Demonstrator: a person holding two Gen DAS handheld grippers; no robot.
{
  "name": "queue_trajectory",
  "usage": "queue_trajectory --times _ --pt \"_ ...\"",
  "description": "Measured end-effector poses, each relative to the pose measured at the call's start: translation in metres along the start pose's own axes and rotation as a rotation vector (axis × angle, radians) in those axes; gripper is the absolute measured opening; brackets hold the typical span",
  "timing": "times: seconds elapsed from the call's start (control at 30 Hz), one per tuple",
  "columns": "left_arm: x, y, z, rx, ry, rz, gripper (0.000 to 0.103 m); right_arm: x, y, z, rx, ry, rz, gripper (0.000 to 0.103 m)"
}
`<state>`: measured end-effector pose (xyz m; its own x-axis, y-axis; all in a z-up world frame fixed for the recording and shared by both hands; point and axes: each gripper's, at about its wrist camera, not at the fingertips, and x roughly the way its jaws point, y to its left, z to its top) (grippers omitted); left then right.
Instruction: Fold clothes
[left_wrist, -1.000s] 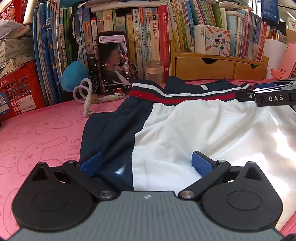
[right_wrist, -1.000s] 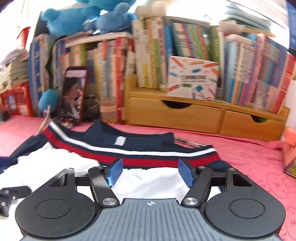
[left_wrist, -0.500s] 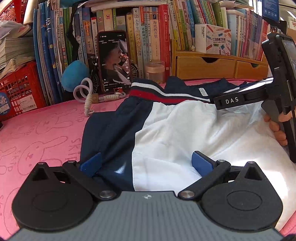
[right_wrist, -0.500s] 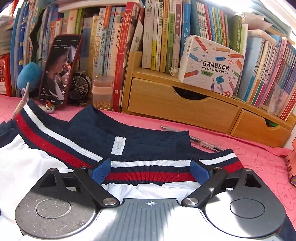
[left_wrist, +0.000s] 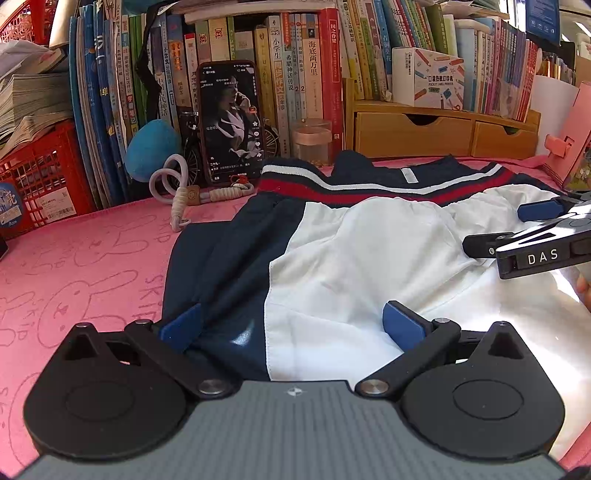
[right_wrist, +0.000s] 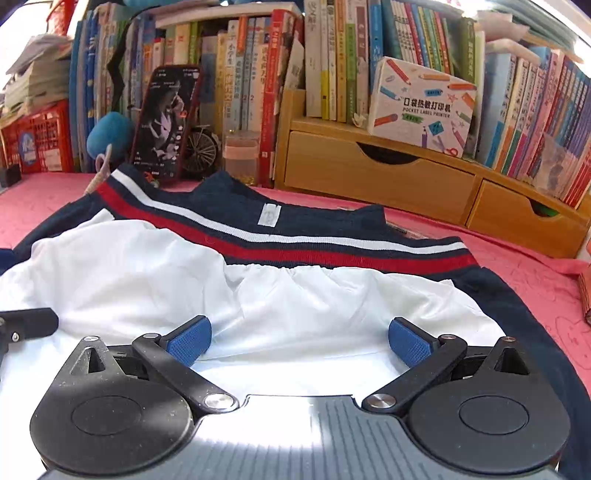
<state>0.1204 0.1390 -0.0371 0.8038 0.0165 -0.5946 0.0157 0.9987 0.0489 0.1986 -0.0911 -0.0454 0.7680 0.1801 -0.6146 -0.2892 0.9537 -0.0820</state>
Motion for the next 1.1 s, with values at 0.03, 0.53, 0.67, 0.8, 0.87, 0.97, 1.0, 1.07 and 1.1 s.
queue_trajectory --times 0.03,0.53,0.67,0.8,0.87,0.97,1.0,1.07,1.1 --pt "-0.003 0.001 -0.001 -0.006 -0.004 0.007 0.103 -0.003 -0.001 0.000 0.018 -0.002 0.002 0.103" --pt "-0.057 0.027 -0.042 0.003 0.021 0.209 0.103 -0.111 -0.079 -0.082 0.054 0.018 -0.144 0.103" --pt "-0.076 0.018 -0.042 0.050 -0.016 0.285 0.103 -0.141 -0.115 -0.103 0.145 0.021 -0.342 0.103" --pt "-0.097 -0.002 -0.035 0.069 -0.082 0.237 0.103 -0.167 -0.126 -0.119 0.190 -0.032 -0.342 0.103" --pt "-0.100 -0.012 -0.029 0.030 -0.085 0.156 0.103 -0.177 -0.126 -0.120 0.229 -0.083 -0.265 0.103" --pt "-0.104 -0.028 -0.020 -0.023 -0.089 0.043 0.103 -0.186 -0.118 -0.116 0.274 -0.154 -0.153 0.103" --pt "-0.101 -0.037 -0.019 -0.026 -0.089 0.022 0.103 -0.188 -0.117 -0.116 0.292 -0.172 -0.112 0.103" --pt "-0.091 -0.057 -0.017 -0.019 -0.083 -0.007 0.103 -0.189 -0.116 -0.113 0.331 -0.189 -0.024 0.103" --pt "-0.086 -0.067 -0.016 -0.011 -0.078 -0.021 0.103 -0.188 -0.115 -0.111 0.352 -0.193 0.015 0.103"
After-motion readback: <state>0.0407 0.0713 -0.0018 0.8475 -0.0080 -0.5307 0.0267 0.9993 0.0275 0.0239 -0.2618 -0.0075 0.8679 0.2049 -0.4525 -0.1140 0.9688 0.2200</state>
